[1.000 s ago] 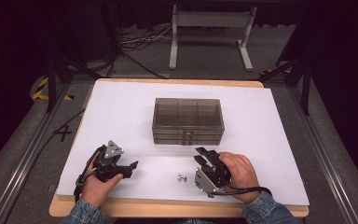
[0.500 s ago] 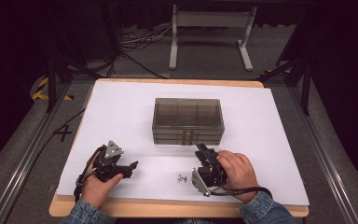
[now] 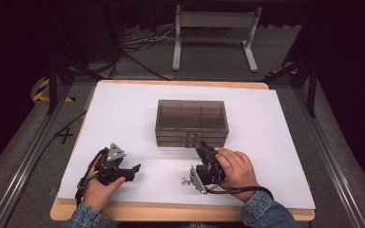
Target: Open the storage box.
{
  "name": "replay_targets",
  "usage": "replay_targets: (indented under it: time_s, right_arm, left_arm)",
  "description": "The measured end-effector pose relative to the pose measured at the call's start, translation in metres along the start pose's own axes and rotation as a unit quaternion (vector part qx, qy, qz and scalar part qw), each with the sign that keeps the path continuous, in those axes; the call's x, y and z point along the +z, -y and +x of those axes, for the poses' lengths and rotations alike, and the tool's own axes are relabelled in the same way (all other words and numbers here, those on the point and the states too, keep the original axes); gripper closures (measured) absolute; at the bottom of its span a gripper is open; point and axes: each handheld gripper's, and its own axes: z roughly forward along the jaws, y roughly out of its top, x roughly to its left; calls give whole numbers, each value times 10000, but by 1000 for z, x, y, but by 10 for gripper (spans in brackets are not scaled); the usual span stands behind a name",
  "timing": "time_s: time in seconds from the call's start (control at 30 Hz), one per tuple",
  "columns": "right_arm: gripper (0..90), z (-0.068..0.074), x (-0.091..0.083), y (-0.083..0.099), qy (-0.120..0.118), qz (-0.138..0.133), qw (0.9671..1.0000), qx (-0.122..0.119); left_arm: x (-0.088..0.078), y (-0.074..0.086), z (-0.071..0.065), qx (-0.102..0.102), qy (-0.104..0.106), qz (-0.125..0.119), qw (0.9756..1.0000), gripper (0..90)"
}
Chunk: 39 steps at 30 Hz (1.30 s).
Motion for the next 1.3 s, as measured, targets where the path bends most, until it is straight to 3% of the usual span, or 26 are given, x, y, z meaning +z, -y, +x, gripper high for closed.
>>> replay_targets:
  time_s: [0.83,1.1,1.3]
  right_arm:
    - [684,4,33,-10,273,426,9985,-220]
    - [760,6,40,-8,442,525,9972,-295]
    - [767,8,41,-10,452,538,9970,-308]
  left_arm:
    - [0,0,0,18,-1,11,10000,193]
    - [1,0,0,23,-3,12,10000,192]
    - [0,0,0,31,-2,30,10000,192]
